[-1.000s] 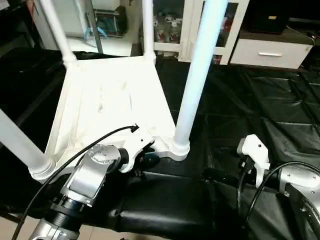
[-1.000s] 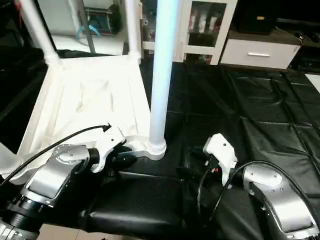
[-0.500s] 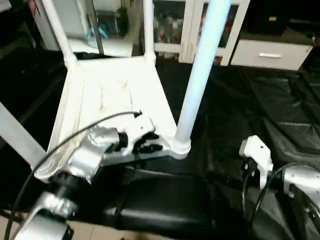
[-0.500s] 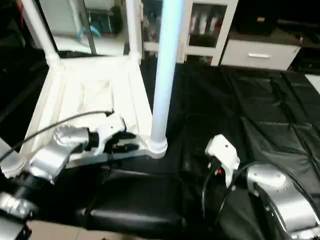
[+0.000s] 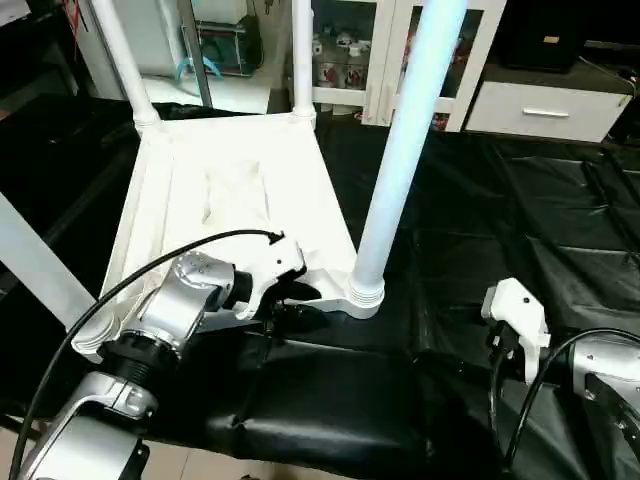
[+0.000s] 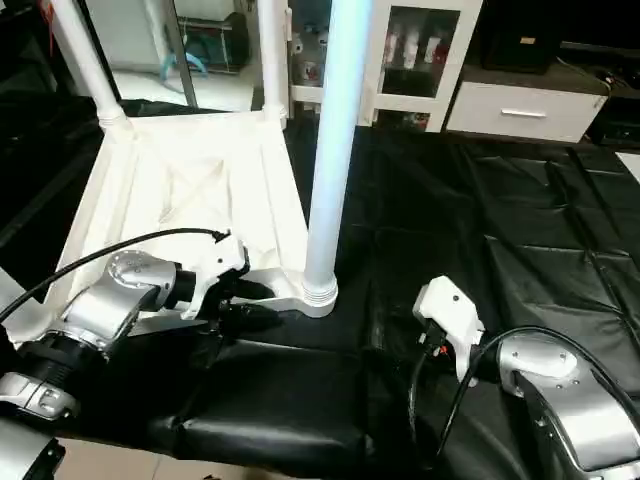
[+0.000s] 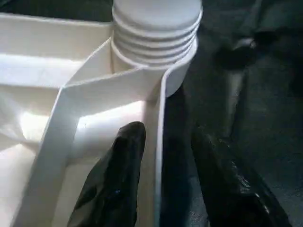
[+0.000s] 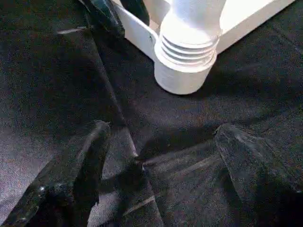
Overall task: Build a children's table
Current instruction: Rotate table base
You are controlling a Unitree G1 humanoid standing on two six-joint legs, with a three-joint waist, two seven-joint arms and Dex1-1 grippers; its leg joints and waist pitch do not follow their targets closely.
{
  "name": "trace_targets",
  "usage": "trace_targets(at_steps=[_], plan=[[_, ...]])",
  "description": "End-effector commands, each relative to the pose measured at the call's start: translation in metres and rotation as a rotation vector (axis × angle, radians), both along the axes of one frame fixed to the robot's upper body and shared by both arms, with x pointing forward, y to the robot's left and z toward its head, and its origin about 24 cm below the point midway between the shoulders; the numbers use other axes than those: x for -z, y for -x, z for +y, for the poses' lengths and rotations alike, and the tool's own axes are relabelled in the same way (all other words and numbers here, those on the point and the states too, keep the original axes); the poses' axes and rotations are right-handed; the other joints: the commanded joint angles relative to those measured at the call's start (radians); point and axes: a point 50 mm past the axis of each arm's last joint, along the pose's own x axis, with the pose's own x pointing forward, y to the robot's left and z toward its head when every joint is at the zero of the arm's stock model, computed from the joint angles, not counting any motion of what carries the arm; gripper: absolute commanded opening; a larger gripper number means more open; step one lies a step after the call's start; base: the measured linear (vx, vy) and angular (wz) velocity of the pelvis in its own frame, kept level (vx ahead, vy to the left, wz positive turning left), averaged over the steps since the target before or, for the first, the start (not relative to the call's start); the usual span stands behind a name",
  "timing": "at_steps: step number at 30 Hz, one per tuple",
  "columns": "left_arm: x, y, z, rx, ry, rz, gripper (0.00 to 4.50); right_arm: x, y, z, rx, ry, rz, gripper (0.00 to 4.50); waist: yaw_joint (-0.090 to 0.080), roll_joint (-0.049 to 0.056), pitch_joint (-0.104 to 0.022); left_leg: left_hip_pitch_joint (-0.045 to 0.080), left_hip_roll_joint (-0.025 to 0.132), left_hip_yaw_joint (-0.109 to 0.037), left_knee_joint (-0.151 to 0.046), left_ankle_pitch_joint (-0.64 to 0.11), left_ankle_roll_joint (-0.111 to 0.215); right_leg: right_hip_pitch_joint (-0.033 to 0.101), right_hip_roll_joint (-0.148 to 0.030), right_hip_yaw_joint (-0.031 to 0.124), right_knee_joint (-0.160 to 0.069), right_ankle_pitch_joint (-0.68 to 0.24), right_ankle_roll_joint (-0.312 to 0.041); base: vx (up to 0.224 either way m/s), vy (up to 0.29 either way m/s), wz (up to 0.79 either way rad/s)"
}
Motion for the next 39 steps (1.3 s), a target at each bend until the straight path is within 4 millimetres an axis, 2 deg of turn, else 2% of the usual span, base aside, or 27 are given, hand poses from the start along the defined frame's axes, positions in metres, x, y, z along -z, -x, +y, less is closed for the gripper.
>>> trace_targets(at_steps=[1, 3, 8, 9, 10, 11, 12, 13, 14, 16, 22, 29, 33, 35, 37, 39], plan=[[0.004, -0.007, 0.001, -0.041, -0.062, -0.041, 1.91, -0.004, -0.001, 0.003, -0.03, 0.008, -0.02, 3.89, 0.002, -0.015, -0.059, -0.007, 0.081, -0.027, -0.076, -0.024, 0.113, 0.061, -0.077, 0.052, -0.055, -0.108, -0.274, 0.0, 0.0, 0.0], [0.005, -0.01, 0.0, -0.063, -0.078, -0.067, 1.91, -0.005, -0.002, 0.004, -0.037, 0.004, -0.023, 3.89, 0.004, -0.015, -0.056, -0.003, 0.081, -0.027, -0.079, -0.061, 0.1, 0.06, -0.079, 0.052, -0.064, -0.173, -0.257, 0.0, 0.0, 0.0], [0.007, -0.009, -0.004, -0.025, -0.089, -0.048, 1.91, -0.005, -0.004, 0.006, -0.037, -0.002, -0.025, 3.89, 0.004, -0.012, -0.052, -0.004, 0.082, -0.03, -0.087, -0.108, 0.063, 0.06, -0.08, 0.054, -0.07, -0.244, -0.226, 0.0, 0.0, 0.0], [0.008, -0.008, -0.004, -0.015, -0.096, -0.046, 1.91, -0.005, -0.005, 0.006, -0.037, -0.002, -0.026, 3.89, 0.004, -0.009, -0.054, -0.003, 0.083, -0.03, -0.087, -0.104, 0.061, 0.059, -0.079, 0.054, -0.07, -0.232, -0.225, 0.0, 0.0, 0.0], [0.008, -0.008, -0.004, -0.014, -0.096, -0.046, 1.91, -0.005, -0.005, 0.006, -0.037, -0.002, -0.026, 3.89, 0.003, -0.011, -0.053, -0.003, 0.082, -0.029, -0.087, -0.104, 0.062, 0.058, -0.078, 0.054, -0.071, -0.229, -0.224, 0.0, 0.0, 0.0], [0.01, -0.008, -0.003, 0.009, -0.119, -0.046, 1.73, -0.005, -0.005, 0.006, -0.037, -0.002, -0.027, 3.89, 0.004, -0.012, -0.054, -0.003, 0.081, -0.029, -0.087, -0.103, 0.062, 0.059, -0.078, 0.054, -0.07, -0.22, -0.226, 0.0, 0.0, 0.0], [0.01, -0.007, -0.003, 0.018, -0.129, -0.047, 1.73, -0.005, -0.005, 0.006, -0.036, -0.002, -0.028, 3.89, 0.004, -0.008, -0.054, -0.004, 0.081, -0.03, -0.088, -0.101, 0.063, 0.059, -0.078, 0.055, -0.07, -0.218, -0.224, 0.0, 0.0, 0.0], [0.011, -0.006, -0.001, 0.037, -0.153, -0.047, 1.53, -0.005, -0.005, 0.007, -0.036, -0.003, -0.028, 3.89, 0.004, -0.01, -0.055, -0.004, 0.083, -0.03, -0.088, -0.095, 0.063, 0.059, -0.079, 0.054, -0.068, -0.202, -0.228, 0.0, 0.0, 0.0], [0.011, -0.005, 0.001, 0.052, -0.176, -0.037, 1.46, -0.005, -0.005, 0.006, -0.034, -0.004, -0.029, 3.89, 0.004, -0.004, -0.055, -0.004, 0.083, -0.031, -0.087, -0.088, 0.063, 0.06, -0.079, 0.055, -0.064, -0.184, -0.233, 0.0, 0.0, 0.0], [0.01, -0.005, 0.003, 0.053, -0.19, -0.038, 1.31, -0.005, -0.005, 0.006, -0.033, -0.003, -0.03, 3.89, 0.002, -0.007, -0.056, -0.005, 0.083, -0.031, -0.087, -0.084, 0.064, 0.062, -0.078, 0.054, -0.062, -0.162, -0.24, 0.0, 0.0, 0.0], [0.01, -0.007, 0.007, 0.037, -0.199, -0.035, 0.84, -0.005, -0.005, 0.006, -0.029, -0.004, -0.031, 3.89, 0.001, -0.003, -0.054, -0.003, 0.083, -0.029, -0.088, -0.116, 0.052, 0.06, -0.079, 0.054, -0.067, -0.196, -0.248, 0.0, 0.0, 0.0], [0.009, -0.006, 0.009, 0.025, -0.156, -0.034, 0.16, -0.005, -0.006, 0.005, -0.028, -0.005, -0.033, 3.89, 0.001, -0.006, -0.054, -0.004, 0.083, -0.029, -0.09, -0.12, 0.047, 0.06, -0.079, 0.055, -0.067, -0.198, -0.245, 0.0, 0.0, 0.0], [0.012, -0.006, 0.003, 0.017, -0.131, -0.048, 0.07, -0.006, -0.007, 0.007, -0.03, -0.009, -0.035, 3.89, 0.001, -0.006, -0.053, -0.004, 0.084, -0.029, -0.09, -0.115, 0.051, 0.059, -0.078, 0.055, -0.066, -0.185, -0.248, 0.0, 0.0, 0.0], [0.016, -0.005, 0.002, 0.023, -0.138, -0.048, 0.07, -0.006, -0.007, 0.008, -0.032, -0.01, -0.037, 3.89, 0.001, -0.006, -0.052, -0.004, 0.082, -0.028, -0.09, -0.126, 0.052, 0.059, -0.08, 0.056, -0.07, -0.209, -0.241, 0.0, 0.0, 0.0], [0.021, 0.002, -0.001, 0.066, -0.135, -0.042, 0.07, -0.006, -0.009, 0.007, -0.01, -0.017, -0.05, 3.89, 0.002, -0.003, -0.052, -0.004, 0.083, -0.028, -0.092, -0.142, 0.047, 0.059, -0.081, 0.056, -0.074, -0.244, -0.23, 0.0, 0.0, 0.0], [0.027, 0.01, -0.004, 0.112, -0.139, -0.028, 0.07, -0.006, -0.011, 0.006, 0.009, -0.021, -0.061, 3.89, 0.002, -0.004, -0.054, -0.004, 0.085, -0.03, -0.092, -0.134, 0.046, 0.059, -0.081, 0.056, -0.071, -0.237, -0.226, 0.0, 0.0, 0.0]])
